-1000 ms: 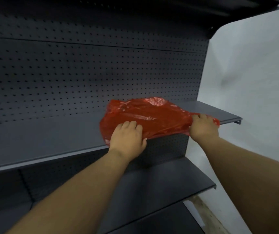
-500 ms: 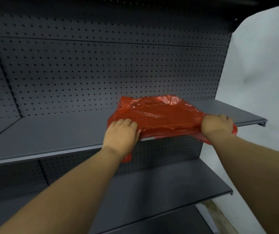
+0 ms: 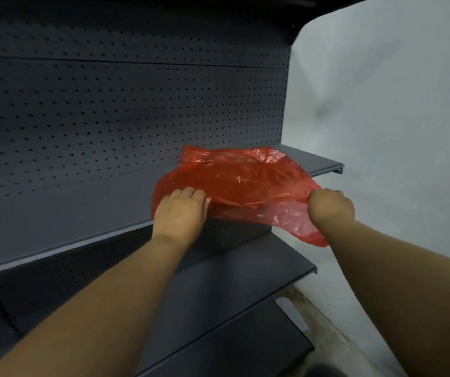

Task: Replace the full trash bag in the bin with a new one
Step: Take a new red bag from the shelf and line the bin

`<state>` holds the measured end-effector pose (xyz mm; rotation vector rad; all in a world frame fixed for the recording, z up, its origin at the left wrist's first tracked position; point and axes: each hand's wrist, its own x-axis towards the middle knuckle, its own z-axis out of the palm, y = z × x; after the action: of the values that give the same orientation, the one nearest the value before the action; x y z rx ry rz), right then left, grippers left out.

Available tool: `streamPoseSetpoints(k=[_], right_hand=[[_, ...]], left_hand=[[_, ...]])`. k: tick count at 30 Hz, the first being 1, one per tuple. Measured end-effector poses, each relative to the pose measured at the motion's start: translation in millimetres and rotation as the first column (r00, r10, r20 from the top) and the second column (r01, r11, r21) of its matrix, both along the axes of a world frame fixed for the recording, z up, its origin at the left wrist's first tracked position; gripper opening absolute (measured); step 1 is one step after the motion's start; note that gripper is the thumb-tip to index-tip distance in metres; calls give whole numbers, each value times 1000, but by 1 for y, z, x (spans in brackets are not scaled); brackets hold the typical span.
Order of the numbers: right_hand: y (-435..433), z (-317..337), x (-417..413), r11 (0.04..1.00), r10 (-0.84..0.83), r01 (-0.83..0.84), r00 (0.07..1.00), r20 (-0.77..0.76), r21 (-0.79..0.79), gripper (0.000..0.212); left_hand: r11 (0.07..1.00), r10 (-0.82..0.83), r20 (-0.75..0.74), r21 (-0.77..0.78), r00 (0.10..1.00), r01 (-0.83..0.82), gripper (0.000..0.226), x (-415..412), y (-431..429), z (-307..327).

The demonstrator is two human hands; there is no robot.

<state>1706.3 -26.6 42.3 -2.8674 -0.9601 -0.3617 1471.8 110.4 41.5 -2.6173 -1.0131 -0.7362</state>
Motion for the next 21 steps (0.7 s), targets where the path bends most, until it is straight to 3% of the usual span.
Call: streamPoseSetpoints(k=[10,15,21], right_hand=[[-151,-55,22,952,-306,303,944,-119,-45,37],[-227,-94,16,865,-501,492,828,-253,-103,42],[-280,-137,-1,764,-638,614,677,-368,-195,42]], left_hand=[[933,-356,-16,-62,934,354,27,96,-70,-40],[828,-539,-20,-193,842,526,40,138,-121,-78],[724,-618,-30,-413,786,553,40,164,-163,-136]])
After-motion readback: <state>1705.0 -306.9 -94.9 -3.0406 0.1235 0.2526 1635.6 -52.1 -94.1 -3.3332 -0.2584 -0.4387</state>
